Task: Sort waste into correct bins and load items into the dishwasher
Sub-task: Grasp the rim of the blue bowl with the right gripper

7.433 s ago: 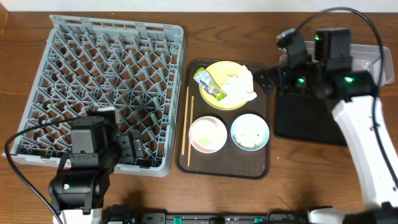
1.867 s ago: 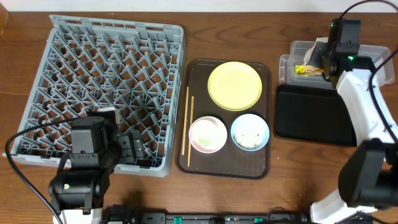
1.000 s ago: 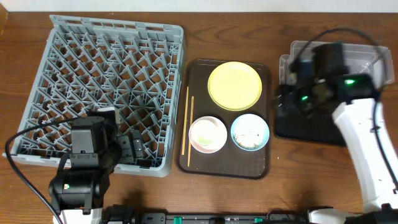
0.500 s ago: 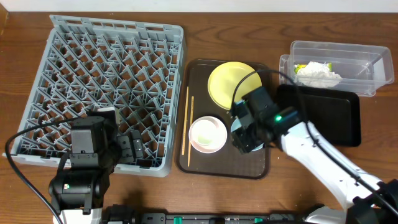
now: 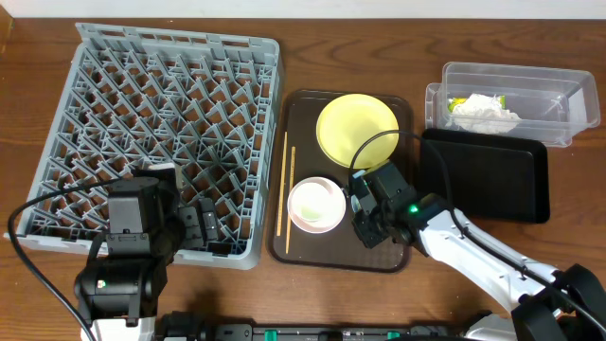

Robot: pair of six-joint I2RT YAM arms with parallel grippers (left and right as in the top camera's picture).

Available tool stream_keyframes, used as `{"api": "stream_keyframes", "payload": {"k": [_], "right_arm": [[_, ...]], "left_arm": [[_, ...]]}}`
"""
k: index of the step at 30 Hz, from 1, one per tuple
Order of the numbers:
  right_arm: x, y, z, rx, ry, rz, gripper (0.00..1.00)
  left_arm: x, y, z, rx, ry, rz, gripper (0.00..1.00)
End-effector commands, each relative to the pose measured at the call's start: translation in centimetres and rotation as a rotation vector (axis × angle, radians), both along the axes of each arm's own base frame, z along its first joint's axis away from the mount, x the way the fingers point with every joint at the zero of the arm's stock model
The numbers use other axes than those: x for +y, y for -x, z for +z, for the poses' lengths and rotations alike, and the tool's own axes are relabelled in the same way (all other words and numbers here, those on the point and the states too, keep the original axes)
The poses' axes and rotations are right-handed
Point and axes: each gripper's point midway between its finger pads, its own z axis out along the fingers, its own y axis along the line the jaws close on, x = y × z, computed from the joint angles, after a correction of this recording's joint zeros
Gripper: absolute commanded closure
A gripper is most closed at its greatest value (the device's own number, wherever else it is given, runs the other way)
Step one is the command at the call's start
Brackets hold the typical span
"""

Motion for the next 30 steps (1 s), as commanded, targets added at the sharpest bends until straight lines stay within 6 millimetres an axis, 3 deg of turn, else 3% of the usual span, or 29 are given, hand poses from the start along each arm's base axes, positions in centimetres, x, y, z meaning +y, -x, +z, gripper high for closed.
{"api": "stream_keyframes", "payload": {"k": [1,13,20,25,30], "right_arm": [[0.2,0.4,-0.4,0.004,0.005,0.001,0.75],[0.1,0.6,-1.3,0.022,0.032,-0.006,0.80],[0.5,0.4,-1.1,0.024,0.012,-0.047,0.93],[1.3,-0.7,0.6,-0.020,-0.022,-0.050,0.99],[2.0,-2.4,4.4,-0.075,-0.076,-0.084,0.99]], "left_arm": [[0.1,-0.2,0.8,-0.019,0.006,0.010,0.06],[0.1,-0.2,0.8,-0.018,0.006,0.010,0.06],[0.1,-0.2,0.8,-0.018,0.006,0.010,0.05],[0.1,-0.2,0.8,-0.018,0.007,0.010,0.06],[0.1,-0.2,0.8,-0.018,0.006,0.010,0.06]]}}
